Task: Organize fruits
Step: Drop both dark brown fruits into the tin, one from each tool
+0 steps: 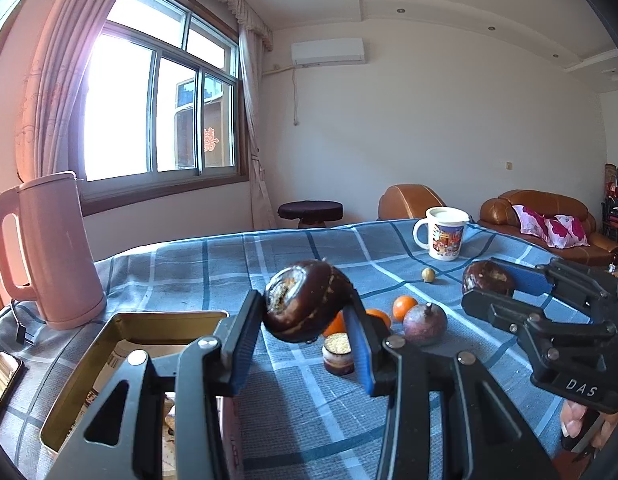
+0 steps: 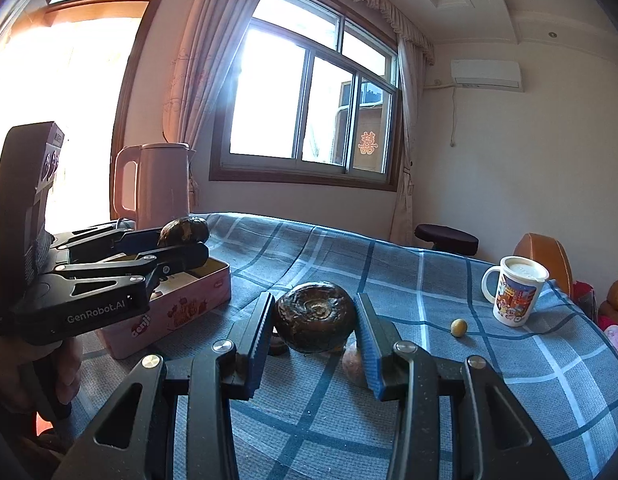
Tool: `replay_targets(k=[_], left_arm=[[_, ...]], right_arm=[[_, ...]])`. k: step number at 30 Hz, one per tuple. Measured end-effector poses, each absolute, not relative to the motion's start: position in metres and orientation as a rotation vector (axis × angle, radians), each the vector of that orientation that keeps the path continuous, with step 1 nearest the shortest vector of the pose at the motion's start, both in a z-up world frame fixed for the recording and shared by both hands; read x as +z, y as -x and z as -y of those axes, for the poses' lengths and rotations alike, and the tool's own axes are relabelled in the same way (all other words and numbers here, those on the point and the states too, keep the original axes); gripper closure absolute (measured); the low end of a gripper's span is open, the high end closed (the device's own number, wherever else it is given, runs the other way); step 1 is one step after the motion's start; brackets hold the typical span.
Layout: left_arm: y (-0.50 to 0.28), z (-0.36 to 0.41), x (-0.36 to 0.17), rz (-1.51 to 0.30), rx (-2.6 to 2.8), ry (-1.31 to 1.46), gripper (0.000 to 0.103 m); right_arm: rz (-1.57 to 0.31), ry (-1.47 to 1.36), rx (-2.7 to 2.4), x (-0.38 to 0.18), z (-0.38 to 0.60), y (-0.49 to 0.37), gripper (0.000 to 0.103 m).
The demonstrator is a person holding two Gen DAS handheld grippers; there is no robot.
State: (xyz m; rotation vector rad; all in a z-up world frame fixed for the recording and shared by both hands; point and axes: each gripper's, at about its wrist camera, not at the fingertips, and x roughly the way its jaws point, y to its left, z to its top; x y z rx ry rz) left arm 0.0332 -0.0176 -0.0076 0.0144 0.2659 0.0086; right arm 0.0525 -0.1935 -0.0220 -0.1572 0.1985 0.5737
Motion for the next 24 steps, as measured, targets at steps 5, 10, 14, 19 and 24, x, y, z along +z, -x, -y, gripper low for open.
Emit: replay_targets(k=[5,10,14,19,24], left_arm=[[-0.032,0.006,-0.009,-0.275,0.03,-0.003,0.06],[-0.031,-0.001,-0.009,-0.284,0.052,0.0,0.06],[-0.03,-0.007,-0.009,-0.3,0.081,-0.005,0.06],[-0.03,-0.017,-0.011,-0.319,0.107,-0.001,0.06],[-0.029,-0.028,-0.012,-0.337,0.129,0.006,0.06]], right_arm=[[-0.2,0.178,0.599,-0.02,0.18,-0.055,0.061],[-0.199,0.197,0.623,-0.017,0.169,-0.057,0.061],[-0.193,0.22,0.645,-0.012,0.159,-0.056,0.061],[-0.187,0.25,0.67,-0.004,0.144,-0.06,0.061],[-0.177,0.279,0.699,0.005,0.127,-0.06,0.061]])
